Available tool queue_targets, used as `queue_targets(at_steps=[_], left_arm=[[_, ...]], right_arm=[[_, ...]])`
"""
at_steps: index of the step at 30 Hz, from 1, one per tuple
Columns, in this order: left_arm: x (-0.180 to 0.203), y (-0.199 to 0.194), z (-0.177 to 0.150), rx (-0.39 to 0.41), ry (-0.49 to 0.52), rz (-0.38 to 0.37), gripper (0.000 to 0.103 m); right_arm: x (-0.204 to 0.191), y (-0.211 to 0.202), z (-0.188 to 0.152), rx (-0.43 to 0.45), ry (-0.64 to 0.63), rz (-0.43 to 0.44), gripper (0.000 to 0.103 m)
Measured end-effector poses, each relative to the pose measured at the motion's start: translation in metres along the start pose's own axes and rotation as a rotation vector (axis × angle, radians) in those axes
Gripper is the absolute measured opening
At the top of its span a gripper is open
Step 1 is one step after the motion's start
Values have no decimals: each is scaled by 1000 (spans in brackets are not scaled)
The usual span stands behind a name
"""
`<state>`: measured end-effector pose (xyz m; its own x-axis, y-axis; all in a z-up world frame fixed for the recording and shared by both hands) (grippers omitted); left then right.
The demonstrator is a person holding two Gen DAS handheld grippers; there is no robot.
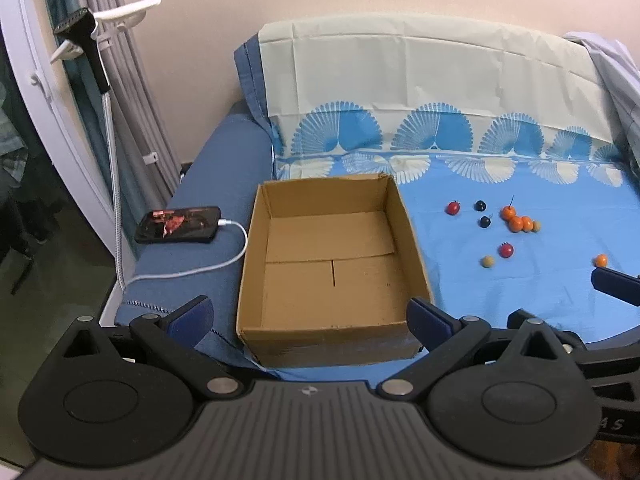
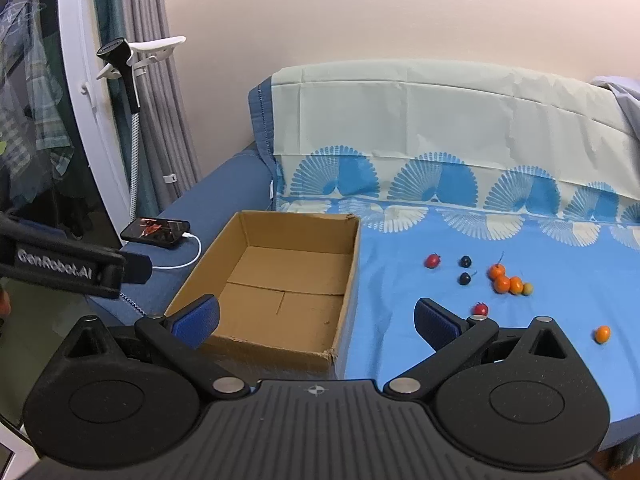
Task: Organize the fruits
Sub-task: 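Move both grippers from the box toward the scattered fruits, then grasp the yellow ball fruit with the left gripper while the right grasps the orange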
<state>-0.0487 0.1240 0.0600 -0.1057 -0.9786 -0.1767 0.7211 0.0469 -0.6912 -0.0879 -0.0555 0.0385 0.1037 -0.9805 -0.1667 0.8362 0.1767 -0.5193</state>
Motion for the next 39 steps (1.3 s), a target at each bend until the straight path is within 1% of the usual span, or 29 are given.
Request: queue_targets(at_steps=[3,7,12,15,19,26,28,34,36,39], left_arm=[[1,1,-5,1,-15,-19,103],[-1,1,-9,5,4,7,103],[-3,1,-14,2,-15,11,103],[-4,1,-14,7,-12,25,103],[0,5,-13,-2,-9,19,103],[23,24,-3,-21,-4,-4,103],[34,32,-1,-31,11,-9,103],[80,67,0,-98,73,-22,103],[96,81,1,-125,85,-32,103],[126,105,3,-166,103,-74,103]], right_arm=[[0,-3,-1,-4,-13,-12,103],[-1,-5,-3,3,-30,-20,103],[0,-8,-4,15,-48,-28,103],[3,-9,-4,21,-37,-27,103],[17,-10,-1,44,5,-57,103],[66,-5,2,88,66,-128,103],[83,-3,1,102,68,-163,103],[145,10,-6,116,158,-232,103],[169,14,-8,114,187,-271,103],[207,22,-14,112,220,-330,103]])
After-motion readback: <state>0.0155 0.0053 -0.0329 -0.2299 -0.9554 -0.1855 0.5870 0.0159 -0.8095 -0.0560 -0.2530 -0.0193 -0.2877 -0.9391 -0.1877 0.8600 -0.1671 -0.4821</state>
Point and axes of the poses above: each gripper's, at about its wrist camera, not at the fingertips, and y roughly the way its jaws point, x to its right, z to its top, the point moved 9 cm from there along y, roughly the way its jaws point, and after that the axes turned 1 degree about z, right-handed, at the moved point
